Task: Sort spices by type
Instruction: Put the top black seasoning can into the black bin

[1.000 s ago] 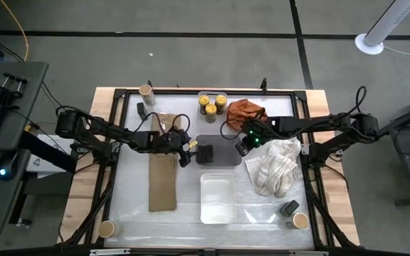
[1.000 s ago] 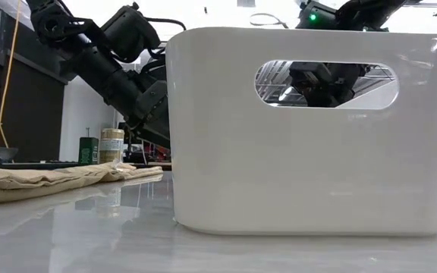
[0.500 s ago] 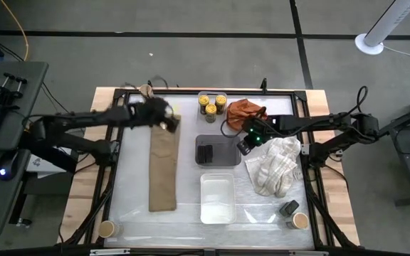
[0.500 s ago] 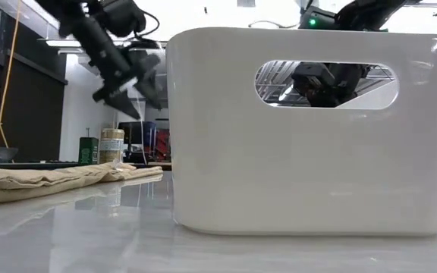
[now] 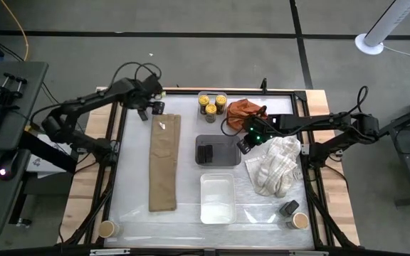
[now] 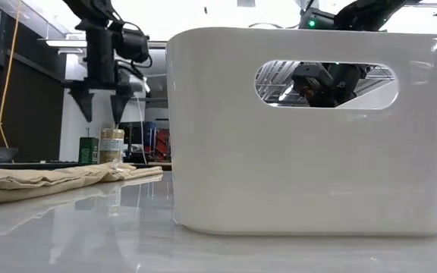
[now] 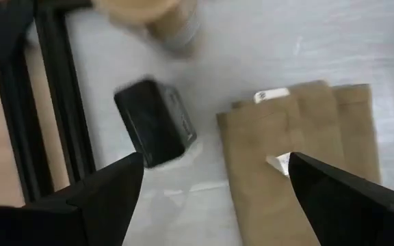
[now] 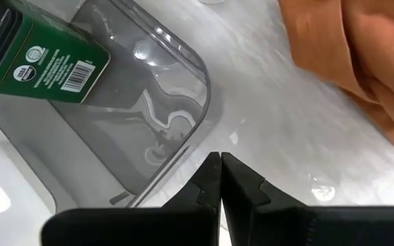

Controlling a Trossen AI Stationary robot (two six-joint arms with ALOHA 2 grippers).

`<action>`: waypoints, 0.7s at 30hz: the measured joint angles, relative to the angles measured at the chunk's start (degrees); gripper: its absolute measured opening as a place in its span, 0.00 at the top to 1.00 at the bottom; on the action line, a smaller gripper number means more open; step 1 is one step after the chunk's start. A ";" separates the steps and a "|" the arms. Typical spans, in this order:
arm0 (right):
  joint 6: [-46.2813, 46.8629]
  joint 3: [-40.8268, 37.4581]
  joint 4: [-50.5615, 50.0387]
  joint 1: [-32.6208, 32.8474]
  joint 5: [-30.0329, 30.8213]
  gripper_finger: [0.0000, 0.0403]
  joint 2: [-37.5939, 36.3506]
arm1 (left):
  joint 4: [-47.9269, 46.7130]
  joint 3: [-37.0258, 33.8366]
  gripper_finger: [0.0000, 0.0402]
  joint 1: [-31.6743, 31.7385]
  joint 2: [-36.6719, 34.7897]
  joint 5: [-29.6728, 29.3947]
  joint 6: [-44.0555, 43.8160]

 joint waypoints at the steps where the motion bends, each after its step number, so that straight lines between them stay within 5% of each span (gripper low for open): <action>1: -0.06 0.00 0.01 0.00 0.15 1.00 0.00 | 0.77 -1.44 0.13 -0.47 -0.41 -0.59 -2.12; 8: -1.78 0.00 0.02 0.02 1.13 1.00 0.00 | 8.26 -9.28 0.13 -1.35 -2.59 -9.63 -16.45; 21: -2.45 0.02 0.02 0.02 1.13 1.00 0.00 | 18.97 -17.75 0.13 0.28 -2.27 -16.40 -26.79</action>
